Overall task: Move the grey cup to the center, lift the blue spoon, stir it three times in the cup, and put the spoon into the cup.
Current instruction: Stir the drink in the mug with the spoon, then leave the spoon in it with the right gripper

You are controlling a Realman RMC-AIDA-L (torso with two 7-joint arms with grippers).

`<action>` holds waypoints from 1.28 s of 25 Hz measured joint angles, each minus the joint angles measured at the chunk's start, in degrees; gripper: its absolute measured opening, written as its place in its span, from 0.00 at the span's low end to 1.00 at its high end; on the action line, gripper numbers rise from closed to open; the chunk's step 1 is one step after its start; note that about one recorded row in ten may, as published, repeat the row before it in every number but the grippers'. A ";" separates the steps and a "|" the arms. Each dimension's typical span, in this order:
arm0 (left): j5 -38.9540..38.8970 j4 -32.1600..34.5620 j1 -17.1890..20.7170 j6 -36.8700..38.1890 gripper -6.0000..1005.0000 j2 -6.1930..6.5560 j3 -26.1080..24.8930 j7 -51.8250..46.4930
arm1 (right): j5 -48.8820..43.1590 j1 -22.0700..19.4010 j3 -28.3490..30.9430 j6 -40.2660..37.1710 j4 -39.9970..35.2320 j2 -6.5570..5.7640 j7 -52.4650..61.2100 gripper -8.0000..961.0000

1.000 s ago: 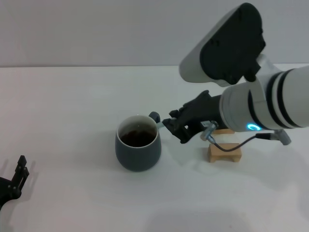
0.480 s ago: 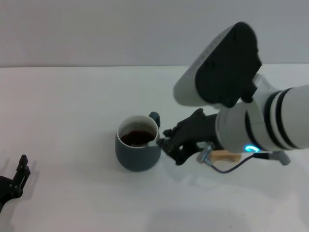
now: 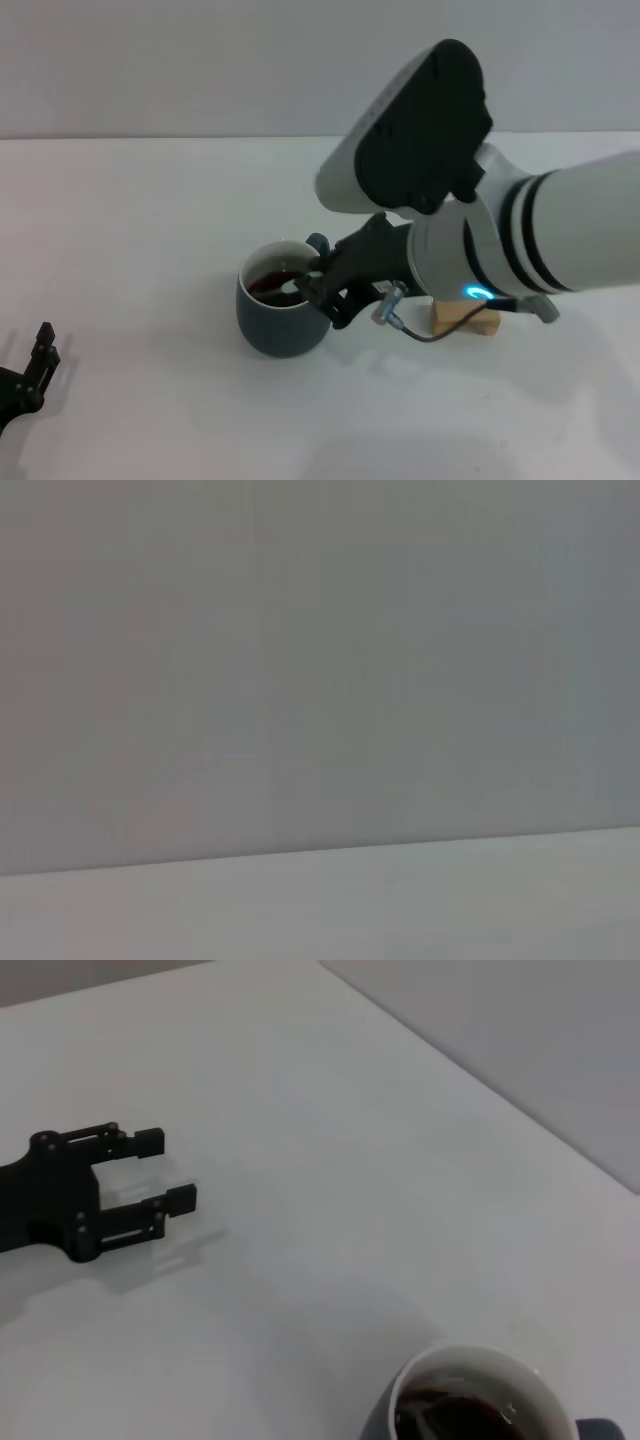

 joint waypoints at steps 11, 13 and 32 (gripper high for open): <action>0.00 -0.16 0.27 0.01 0.68 0.00 0.07 0.00 | -2.61 2.28 0.73 -1.43 -2.77 -0.17 -0.57 0.18; 0.00 -0.17 0.28 -0.09 0.68 0.00 0.07 0.00 | -3.79 1.97 0.76 -1.30 -2.48 -0.17 -0.58 0.18; 0.06 0.06 -0.34 -0.39 0.68 0.00 0.06 0.00 | -0.82 -4.18 0.11 1.32 4.11 0.04 -0.01 0.19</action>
